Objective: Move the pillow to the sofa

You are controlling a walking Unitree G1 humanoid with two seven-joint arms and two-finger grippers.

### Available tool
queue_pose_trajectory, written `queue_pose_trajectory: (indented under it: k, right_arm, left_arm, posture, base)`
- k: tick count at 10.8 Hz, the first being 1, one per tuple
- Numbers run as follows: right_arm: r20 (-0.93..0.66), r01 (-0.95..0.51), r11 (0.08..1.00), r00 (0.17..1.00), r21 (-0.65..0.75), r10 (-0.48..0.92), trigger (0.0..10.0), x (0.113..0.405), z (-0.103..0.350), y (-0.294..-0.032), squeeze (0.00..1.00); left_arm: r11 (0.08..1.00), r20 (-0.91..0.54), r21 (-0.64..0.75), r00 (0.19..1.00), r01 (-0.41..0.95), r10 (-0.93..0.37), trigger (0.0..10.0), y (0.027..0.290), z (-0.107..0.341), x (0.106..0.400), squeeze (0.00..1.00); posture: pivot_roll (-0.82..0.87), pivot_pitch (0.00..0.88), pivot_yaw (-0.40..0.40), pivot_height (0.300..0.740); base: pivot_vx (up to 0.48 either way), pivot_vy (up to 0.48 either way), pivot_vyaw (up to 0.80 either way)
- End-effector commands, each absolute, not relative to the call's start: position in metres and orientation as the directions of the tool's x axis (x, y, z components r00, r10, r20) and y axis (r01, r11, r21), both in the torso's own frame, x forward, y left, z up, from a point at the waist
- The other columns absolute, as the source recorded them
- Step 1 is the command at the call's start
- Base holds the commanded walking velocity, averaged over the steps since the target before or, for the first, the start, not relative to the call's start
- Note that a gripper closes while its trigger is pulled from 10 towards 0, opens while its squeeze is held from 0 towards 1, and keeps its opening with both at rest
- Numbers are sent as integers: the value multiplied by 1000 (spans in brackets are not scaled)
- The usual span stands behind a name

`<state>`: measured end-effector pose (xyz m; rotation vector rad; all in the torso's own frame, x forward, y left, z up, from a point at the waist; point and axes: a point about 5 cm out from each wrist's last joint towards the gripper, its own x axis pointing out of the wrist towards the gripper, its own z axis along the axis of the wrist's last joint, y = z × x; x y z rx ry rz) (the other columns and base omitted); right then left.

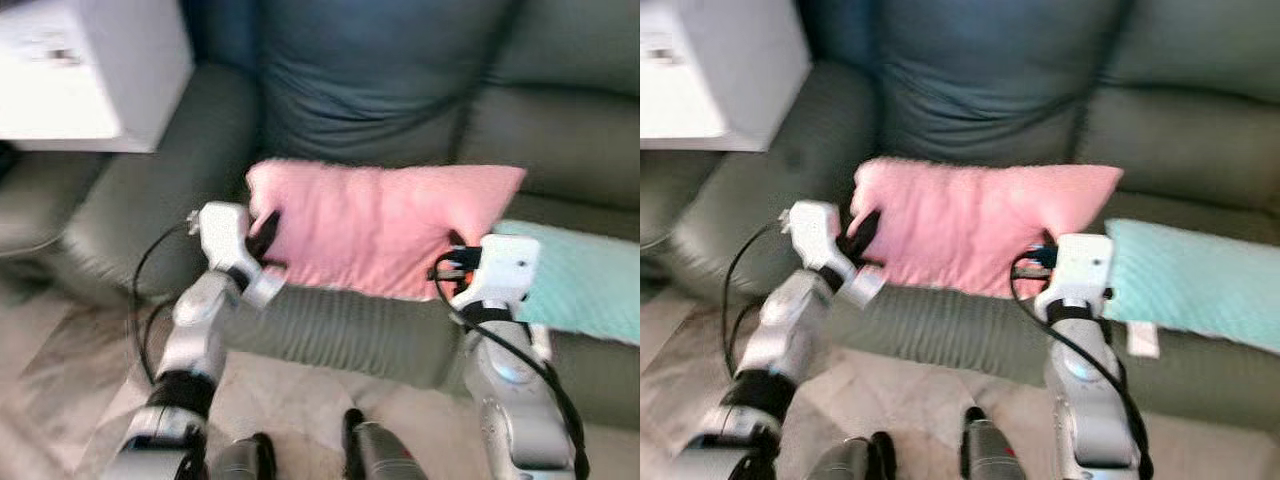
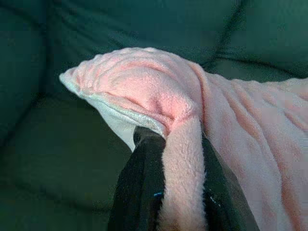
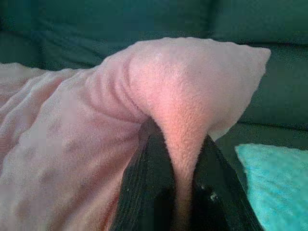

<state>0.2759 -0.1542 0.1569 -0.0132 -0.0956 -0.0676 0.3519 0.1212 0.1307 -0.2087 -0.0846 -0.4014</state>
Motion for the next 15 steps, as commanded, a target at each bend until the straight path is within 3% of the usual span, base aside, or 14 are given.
queue_pose_trajectory:
  k: [1, 5, 7, 15]
  right_arm:
    - [113, 72, 997, 991, -10, -71, 10000, 275, 162, -155, 0]
    - [123, 56, 998, 991, -21, -52, 10000, 276, 164, -153, 0]
    - [127, 44, 998, 991, -33, -40, 10000, 275, 164, -151, 0]
    - [126, 11, 999, 992, -39, -6, 10000, 275, 164, -148, 0]
  left_arm:
    - [903, 117, -195, 923, 383, -367, 10000, 124, 128, 351, 0]
    - [908, 125, -193, 927, 373, -354, 10000, 127, 128, 352, 0]
    - [909, 127, -186, 926, 373, -354, 10000, 129, 127, 351, 0]
    - [914, 112, -196, 934, 356, -339, 10000, 132, 122, 350, 0]
  posture:
    - [-161, 283, 0, 740]
    - [-163, 285, -8, 740]
    - [-165, 289, -10, 740]
    - [-166, 294, -16, 740]
  base:
    - [0, 0, -788]
    - [0, 0, -786]
    - [0, 0, 0]
    - [329, 0, 0]
